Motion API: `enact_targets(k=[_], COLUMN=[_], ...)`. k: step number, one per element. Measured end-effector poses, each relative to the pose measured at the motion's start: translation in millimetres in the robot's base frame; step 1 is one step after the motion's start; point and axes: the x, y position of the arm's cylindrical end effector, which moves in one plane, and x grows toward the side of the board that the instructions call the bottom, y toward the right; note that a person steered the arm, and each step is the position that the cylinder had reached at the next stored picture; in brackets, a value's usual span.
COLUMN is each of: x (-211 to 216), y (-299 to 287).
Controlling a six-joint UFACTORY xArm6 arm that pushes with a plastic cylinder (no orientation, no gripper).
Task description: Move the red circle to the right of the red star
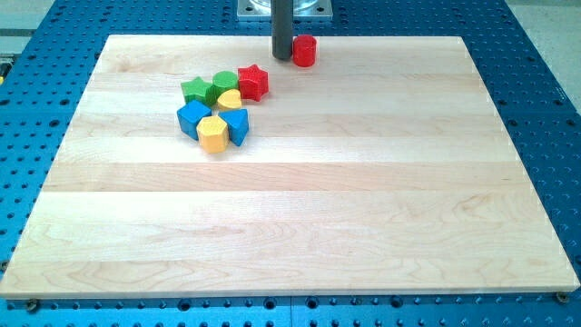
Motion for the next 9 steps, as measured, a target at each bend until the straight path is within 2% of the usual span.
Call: enact_targets(k=[1, 3, 4, 7, 8, 9], x=[-18, -19, -8, 35, -10, -5], y=[-1, 23, 53, 56, 56, 29])
